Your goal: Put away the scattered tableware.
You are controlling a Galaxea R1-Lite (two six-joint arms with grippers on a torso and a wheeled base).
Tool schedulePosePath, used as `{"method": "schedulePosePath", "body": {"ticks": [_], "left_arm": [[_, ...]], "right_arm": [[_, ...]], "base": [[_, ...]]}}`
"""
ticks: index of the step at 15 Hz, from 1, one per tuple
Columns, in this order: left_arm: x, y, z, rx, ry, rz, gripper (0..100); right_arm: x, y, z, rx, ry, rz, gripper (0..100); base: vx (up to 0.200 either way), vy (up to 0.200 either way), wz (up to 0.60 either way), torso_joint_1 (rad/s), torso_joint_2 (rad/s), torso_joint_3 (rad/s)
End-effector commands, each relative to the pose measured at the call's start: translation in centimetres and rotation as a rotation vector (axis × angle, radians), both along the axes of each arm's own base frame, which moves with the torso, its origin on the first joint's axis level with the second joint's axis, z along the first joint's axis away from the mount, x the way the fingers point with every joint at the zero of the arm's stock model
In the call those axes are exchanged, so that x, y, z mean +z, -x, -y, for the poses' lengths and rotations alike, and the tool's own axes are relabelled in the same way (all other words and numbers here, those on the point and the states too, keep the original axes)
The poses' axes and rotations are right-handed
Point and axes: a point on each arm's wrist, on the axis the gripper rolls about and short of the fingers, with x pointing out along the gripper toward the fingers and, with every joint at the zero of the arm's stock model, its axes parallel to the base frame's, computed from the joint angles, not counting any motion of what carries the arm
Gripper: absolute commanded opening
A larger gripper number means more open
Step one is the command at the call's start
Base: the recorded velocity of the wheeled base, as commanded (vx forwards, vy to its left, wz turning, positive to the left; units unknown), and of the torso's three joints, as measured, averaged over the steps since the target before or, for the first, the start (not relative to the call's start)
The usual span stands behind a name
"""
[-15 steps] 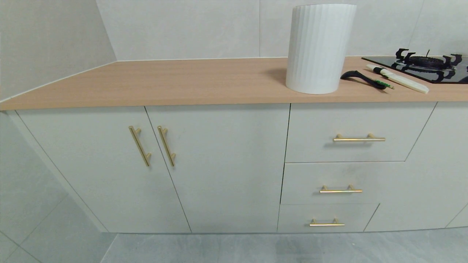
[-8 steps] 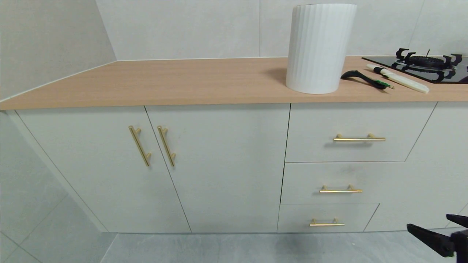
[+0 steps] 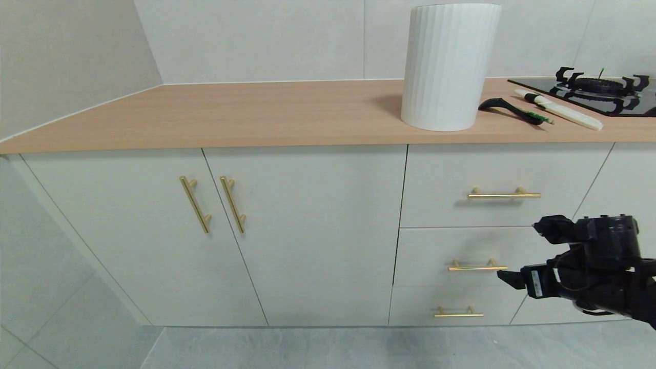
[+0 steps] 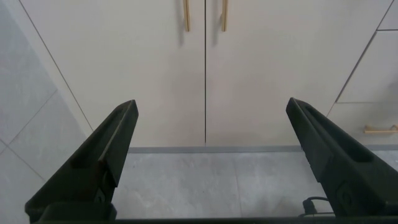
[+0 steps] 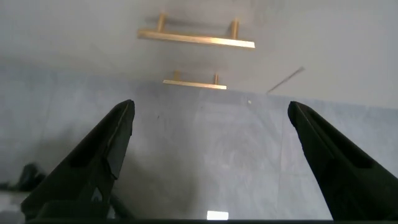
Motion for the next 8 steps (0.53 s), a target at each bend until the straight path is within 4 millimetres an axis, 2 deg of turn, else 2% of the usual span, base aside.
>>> {"method": "schedulePosePath", "body": {"ticks": [1, 3, 8], "left_arm": [[0.0, 0.0, 0.0, 0.000, 0.000, 0.000, 100], [0.0, 0.0, 0.0, 0.000, 0.000, 0.000, 100], [0.0, 0.0, 0.0, 0.000, 0.000, 0.000, 100]], "right_arm": [[-3.8, -3.9, -0.1, -0.014, 0.010, -0.078, 100], [-5.0, -5.9, -0.1, -0.020, 0.011, -0.073, 100], [-8.4, -8.0, 0.5, -0.074, 0.023, -0.007, 100]], "base": [[0.000, 0.000, 0.00, 0.000, 0.00, 0.000], [0.000, 0.000, 0.00, 0.000, 0.00, 0.000], [0.000, 0.000, 0.00, 0.000, 0.00, 0.000]]}}
